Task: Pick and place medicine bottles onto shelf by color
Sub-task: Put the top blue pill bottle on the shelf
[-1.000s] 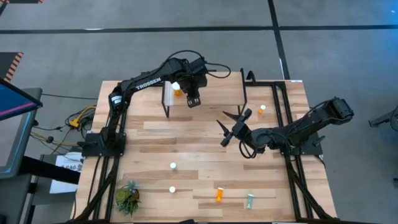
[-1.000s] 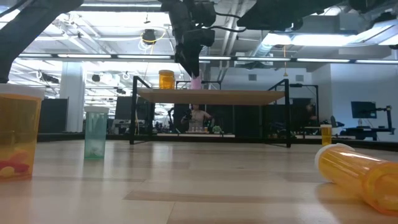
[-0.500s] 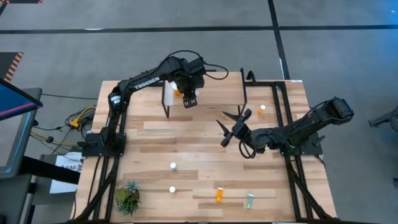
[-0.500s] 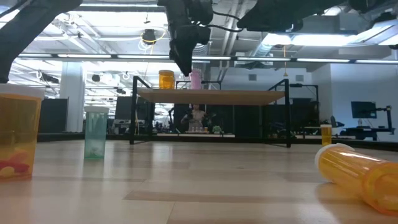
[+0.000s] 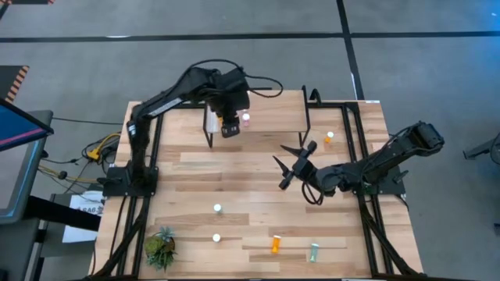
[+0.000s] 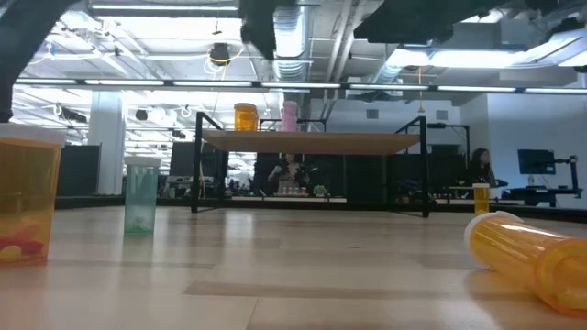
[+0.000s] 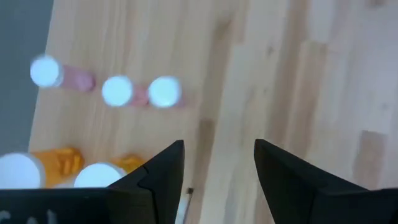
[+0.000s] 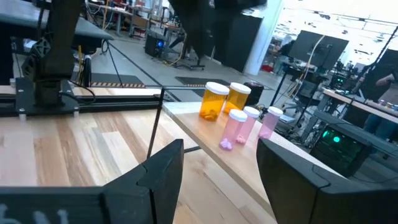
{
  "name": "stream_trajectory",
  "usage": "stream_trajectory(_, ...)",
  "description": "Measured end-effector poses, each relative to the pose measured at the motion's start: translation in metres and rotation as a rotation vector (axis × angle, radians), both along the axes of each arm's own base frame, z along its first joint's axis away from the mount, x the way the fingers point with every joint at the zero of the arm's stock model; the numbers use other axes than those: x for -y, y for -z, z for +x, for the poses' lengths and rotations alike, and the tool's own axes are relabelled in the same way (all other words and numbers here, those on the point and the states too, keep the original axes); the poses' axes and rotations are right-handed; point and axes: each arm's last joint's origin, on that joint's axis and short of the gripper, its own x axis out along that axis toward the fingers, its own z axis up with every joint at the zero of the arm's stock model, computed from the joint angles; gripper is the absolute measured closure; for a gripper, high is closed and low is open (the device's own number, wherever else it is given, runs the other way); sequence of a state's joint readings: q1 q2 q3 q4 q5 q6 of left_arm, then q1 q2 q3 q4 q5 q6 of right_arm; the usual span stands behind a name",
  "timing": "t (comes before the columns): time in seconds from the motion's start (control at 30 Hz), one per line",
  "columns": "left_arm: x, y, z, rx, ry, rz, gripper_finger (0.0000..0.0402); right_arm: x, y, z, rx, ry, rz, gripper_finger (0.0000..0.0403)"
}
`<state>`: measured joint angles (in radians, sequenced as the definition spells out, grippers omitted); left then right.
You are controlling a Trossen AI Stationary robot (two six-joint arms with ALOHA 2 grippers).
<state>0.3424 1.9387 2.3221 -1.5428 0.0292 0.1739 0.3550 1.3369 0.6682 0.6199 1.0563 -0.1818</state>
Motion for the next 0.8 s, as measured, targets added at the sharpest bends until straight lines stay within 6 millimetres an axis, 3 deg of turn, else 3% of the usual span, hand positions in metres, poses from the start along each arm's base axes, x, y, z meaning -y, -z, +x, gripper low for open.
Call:
stream_trajectory(0.2,0.057,-0.035,-0.013,0.171,0.13,0.036,0.0221,-0.003,0.0,-0.001,-0.001,0.007,-0.003,0.0178)
stream_trajectory(0.4,0.118,-0.043,-0.021,0.244,0.327,0.053,0.0221,-0.005,0.0,-0.002,-0.001,0.0,-0.002,0.0178)
stream_trajectory(0.6,0.15,-0.022,-0.032,0.284,0.452,0.055,0.0221,-0.007,0.0,-0.002,-0.024,-0.009,-0.03,0.0178)
stream_trajectory(0.8,0.142,0.025,-0.058,0.39,0.384,0.031,0.0221,-0.014,-0.008,-0.011,-0.016,-0.044,-0.038,0.0178)
